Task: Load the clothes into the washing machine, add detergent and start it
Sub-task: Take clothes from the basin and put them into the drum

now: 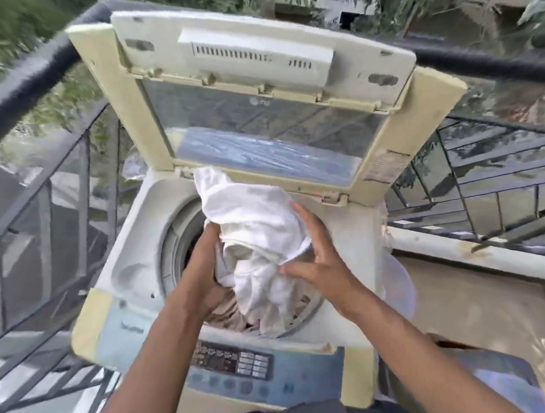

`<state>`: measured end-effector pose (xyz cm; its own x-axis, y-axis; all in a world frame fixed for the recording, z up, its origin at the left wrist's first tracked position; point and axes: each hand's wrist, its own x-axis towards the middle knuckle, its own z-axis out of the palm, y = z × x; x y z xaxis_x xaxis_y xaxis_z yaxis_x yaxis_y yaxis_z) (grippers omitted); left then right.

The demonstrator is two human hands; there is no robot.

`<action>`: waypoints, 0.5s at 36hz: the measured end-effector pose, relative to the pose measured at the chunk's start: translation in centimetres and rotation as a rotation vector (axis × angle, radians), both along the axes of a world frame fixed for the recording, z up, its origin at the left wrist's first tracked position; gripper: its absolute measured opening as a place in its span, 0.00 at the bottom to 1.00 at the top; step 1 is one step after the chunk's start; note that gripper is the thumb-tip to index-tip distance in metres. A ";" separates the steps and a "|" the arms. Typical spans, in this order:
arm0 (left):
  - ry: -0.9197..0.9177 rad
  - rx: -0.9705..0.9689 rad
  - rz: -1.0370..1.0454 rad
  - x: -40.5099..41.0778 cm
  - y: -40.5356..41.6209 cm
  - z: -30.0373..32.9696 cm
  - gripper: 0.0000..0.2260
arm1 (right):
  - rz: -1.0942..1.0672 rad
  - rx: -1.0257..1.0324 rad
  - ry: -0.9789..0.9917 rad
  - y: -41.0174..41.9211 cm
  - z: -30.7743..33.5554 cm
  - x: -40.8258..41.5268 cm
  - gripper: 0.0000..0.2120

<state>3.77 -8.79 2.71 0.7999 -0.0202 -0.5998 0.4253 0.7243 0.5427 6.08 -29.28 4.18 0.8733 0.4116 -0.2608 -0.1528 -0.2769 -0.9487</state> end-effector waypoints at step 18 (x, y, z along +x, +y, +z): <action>0.119 1.607 -1.146 -0.3 5.5 -11.3 0.25 | 0.626 -1.281 -0.282 4.2 -12.1 1.7 0.25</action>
